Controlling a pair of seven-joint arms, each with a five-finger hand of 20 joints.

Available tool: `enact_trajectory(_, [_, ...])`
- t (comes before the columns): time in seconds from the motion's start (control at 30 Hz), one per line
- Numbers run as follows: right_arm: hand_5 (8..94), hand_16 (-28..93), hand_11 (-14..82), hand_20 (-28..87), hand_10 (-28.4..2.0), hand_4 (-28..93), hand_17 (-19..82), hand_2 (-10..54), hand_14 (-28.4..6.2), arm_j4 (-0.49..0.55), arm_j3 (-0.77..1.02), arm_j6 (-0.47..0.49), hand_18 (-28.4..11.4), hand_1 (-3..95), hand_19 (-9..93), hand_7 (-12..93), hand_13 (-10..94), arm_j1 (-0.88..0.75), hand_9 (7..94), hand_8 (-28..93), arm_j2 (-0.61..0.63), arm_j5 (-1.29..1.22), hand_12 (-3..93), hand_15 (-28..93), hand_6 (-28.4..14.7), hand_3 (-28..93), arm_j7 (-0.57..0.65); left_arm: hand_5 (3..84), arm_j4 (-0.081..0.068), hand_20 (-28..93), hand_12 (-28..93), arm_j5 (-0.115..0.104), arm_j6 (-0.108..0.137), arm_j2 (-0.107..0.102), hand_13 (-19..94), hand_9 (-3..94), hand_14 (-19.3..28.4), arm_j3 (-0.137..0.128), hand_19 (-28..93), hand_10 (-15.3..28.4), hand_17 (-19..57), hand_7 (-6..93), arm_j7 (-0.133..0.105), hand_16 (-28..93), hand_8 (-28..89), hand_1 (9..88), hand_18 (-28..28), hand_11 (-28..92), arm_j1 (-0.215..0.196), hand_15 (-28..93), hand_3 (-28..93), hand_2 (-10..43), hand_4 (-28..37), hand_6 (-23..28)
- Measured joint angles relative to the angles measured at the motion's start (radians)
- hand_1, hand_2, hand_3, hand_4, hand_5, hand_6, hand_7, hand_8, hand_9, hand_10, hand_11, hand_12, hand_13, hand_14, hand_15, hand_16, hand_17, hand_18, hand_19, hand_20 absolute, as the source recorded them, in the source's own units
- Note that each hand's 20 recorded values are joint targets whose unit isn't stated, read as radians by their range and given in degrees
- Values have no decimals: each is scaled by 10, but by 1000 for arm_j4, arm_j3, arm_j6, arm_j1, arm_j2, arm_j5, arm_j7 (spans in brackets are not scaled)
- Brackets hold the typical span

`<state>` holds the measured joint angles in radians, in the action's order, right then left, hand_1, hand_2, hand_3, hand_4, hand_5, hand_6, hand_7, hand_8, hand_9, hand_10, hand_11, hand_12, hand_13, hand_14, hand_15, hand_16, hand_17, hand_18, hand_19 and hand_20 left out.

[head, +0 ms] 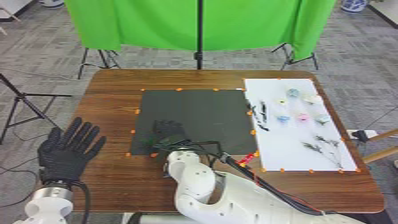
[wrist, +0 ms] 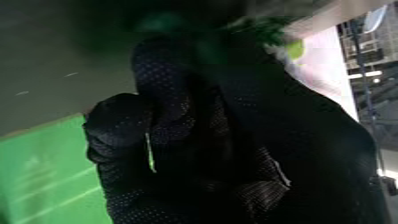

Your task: Arrange flowers

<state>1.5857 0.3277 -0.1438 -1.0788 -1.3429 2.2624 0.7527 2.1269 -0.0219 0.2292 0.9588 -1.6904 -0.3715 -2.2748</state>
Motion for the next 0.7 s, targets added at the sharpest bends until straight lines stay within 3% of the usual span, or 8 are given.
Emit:
enact_trajectory(0.13, [528,311,320,337,-198,-208,473,-95,-119,-1,2,-25,-246,467,932,186,714,-1,647,-94,-4,-16,241,598,-92,754,2,404,0,163,130,-5,2,0,261,348,159,0,356,157,-71,120,0,-37,-78,253,159,198,-1,347,758,119,-274,80])
enact_trajectory(0.33, [469,254,272,350,-232,-196,459,-93,-157,4,10,-69,-255,387,932,157,646,-2,567,-88,-7,-43,207,636,-115,758,10,406,0,161,131,-10,2,1,263,352,153,0,354,154,-68,123,-3,-36,-77,247,154,201,-2,350,761,111,-279,77])
enact_trajectory(0.43, [468,204,234,327,-252,-188,413,-1,-191,35,22,-59,-266,312,926,155,552,0,520,-80,5,-61,195,637,-117,751,4,406,1,159,131,-14,2,4,264,352,149,-7,350,151,-65,125,-11,-37,-79,244,152,204,-11,351,765,108,-281,76])
enact_trajectory(0.5, [515,155,212,288,-256,-194,323,38,-221,77,48,-19,-266,288,872,182,429,-4,483,-90,21,-75,190,619,-102,760,-14,407,3,159,131,-16,1,10,264,352,148,-17,348,150,-64,127,-18,-38,-80,243,150,205,-20,351,768,107,-282,75])
enact_trajectory(0.57, [544,109,184,241,-255,-199,212,57,-234,133,87,48,-252,271,756,211,303,-13,445,-101,45,-96,182,553,-77,766,-58,407,4,159,131,-17,1,17,264,352,145,-26,346,148,-62,129,-24,-39,-81,241,149,207,-30,350,770,106,-282,73])
enact_trajectory(0.7, [566,72,157,179,-251,-205,109,68,-236,244,179,215,-230,262,620,234,186,-44,397,-114,111,-125,178,467,-45,763,-226,408,6,160,130,-21,1,26,265,353,141,-40,341,145,-60,134,-32,-40,-83,239,146,211,-46,351,775,103,-282,71])
